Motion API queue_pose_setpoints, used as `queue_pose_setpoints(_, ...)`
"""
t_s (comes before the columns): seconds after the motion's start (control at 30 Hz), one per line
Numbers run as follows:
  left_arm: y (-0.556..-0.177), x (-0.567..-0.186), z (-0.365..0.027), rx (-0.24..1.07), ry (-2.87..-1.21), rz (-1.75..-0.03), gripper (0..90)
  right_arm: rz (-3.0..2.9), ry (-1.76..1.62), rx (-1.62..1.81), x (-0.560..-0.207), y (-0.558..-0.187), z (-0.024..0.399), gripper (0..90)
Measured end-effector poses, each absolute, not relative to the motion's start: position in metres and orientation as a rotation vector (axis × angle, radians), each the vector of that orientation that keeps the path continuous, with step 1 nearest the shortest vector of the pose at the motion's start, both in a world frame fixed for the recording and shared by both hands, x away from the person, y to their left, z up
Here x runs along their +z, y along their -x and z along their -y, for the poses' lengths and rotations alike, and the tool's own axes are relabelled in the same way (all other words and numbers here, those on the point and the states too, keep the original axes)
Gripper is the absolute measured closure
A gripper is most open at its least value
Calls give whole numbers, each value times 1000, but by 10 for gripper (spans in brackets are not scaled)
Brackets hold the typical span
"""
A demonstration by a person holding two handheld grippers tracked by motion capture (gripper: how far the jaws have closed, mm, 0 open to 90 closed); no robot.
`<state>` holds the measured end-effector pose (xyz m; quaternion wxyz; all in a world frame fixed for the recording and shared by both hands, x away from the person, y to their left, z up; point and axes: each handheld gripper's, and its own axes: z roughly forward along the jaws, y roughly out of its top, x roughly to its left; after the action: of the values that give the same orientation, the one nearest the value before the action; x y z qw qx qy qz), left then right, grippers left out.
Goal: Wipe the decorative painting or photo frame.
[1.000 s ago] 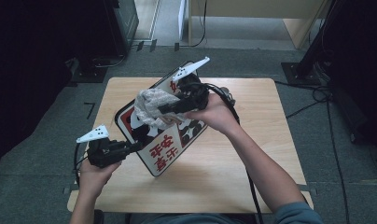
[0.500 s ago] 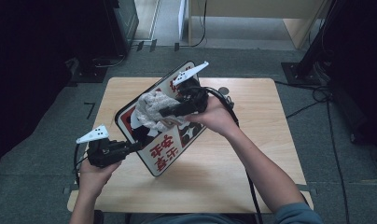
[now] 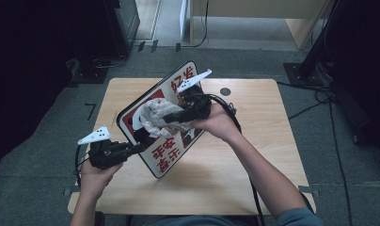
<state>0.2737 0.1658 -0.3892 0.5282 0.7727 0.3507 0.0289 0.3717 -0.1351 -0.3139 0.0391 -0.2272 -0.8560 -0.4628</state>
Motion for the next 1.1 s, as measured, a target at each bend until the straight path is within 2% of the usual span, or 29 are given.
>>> queue_pose_setpoints(1.1, -274, -389, -166, 69, -1851, -835, 751, 2600, 711, -1368, -362, -364, 145, 654)
